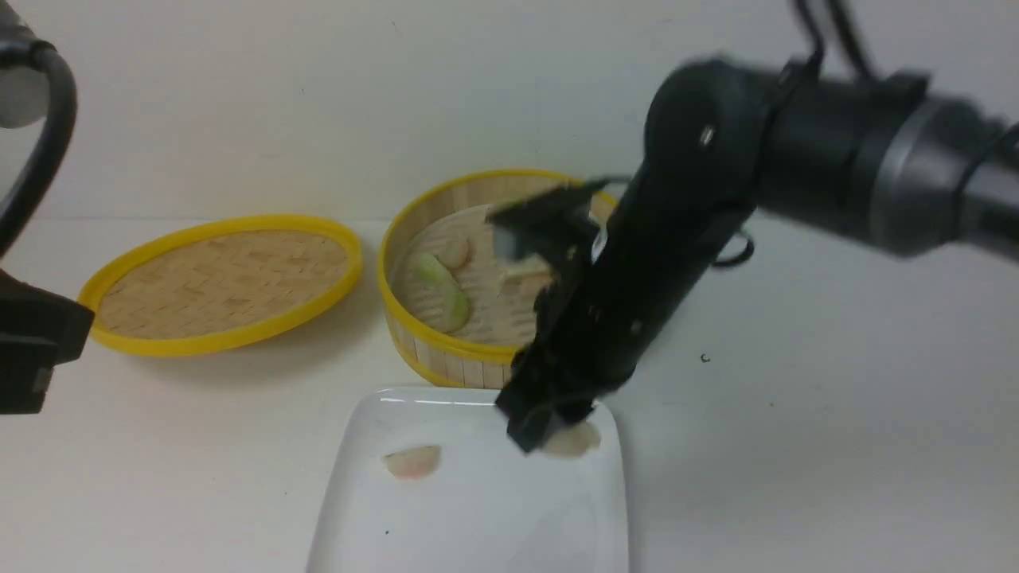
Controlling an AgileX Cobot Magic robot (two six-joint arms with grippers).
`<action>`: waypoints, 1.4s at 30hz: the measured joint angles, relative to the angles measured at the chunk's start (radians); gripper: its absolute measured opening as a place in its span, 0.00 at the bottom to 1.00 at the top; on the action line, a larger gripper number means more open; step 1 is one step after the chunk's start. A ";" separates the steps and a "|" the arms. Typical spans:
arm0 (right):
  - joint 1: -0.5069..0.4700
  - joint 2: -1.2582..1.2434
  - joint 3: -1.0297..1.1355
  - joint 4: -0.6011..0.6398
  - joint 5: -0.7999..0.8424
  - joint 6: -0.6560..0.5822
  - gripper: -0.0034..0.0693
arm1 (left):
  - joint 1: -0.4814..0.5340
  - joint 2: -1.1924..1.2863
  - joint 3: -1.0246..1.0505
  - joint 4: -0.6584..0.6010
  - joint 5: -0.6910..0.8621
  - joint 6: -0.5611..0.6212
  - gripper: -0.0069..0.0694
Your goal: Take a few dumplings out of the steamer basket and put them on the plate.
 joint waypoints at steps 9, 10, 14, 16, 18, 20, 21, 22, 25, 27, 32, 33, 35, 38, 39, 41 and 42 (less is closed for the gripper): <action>0.038 0.138 0.037 0.062 -0.209 0.013 0.49 | 0.000 0.000 0.000 0.000 0.000 0.000 0.08; 0.038 0.138 0.026 0.062 -0.201 0.025 0.55 | 0.000 0.000 0.000 0.000 0.000 0.000 0.08; 0.038 0.119 -0.081 0.059 -0.056 0.145 0.70 | 0.000 0.000 0.001 0.000 0.000 0.007 0.08; 0.038 0.089 -0.139 0.042 0.031 0.183 0.67 | 0.000 0.000 0.001 0.000 0.000 0.013 0.08; 0.038 0.028 -0.185 0.001 0.081 0.216 0.57 | 0.000 0.000 0.001 0.000 0.000 0.020 0.08; 0.038 -0.022 -0.207 -0.036 0.094 0.234 0.48 | 0.000 0.000 0.001 0.000 0.000 0.023 0.08; 0.038 -0.116 -0.214 -0.104 0.105 0.272 0.32 | 0.000 0.000 0.001 0.000 0.000 0.023 0.08; 0.038 -0.163 -0.214 -0.145 0.111 0.289 0.23 | 0.000 0.000 0.001 0.000 0.000 0.023 0.08; 0.038 -0.333 -0.187 -0.250 0.121 0.346 0.08 | 0.000 0.000 0.001 0.000 0.000 0.024 0.08; 0.038 -0.494 -0.134 -0.319 0.112 0.386 0.04 | 0.000 0.000 0.001 0.000 0.000 0.024 0.08; 0.038 -0.820 0.091 -0.421 -0.016 0.460 0.03 | 0.000 0.000 0.001 -0.008 0.000 0.024 0.08; 0.038 -0.941 0.196 -0.450 -0.085 0.481 0.03 | 0.000 0.000 0.001 -0.018 0.000 0.025 0.08; 0.038 -1.120 0.352 -0.482 -0.206 0.493 0.03 | 0.000 0.000 0.001 -0.034 -0.004 0.027 0.08; 0.038 -1.389 0.635 -0.525 -0.391 0.511 0.03 | 0.000 0.000 0.001 -0.064 -0.032 0.031 0.08; 0.038 -1.453 0.710 -0.534 -0.432 0.523 0.03 | 0.000 0.000 0.001 -0.069 -0.048 0.033 0.08; 0.038 -1.601 0.833 -0.566 -0.490 0.569 0.03 | 0.000 0.000 0.013 -0.075 -0.097 0.042 0.08; 0.038 -1.658 0.882 -0.584 -0.512 0.591 0.03 | 0.000 0.000 0.025 -0.076 -0.129 0.052 0.08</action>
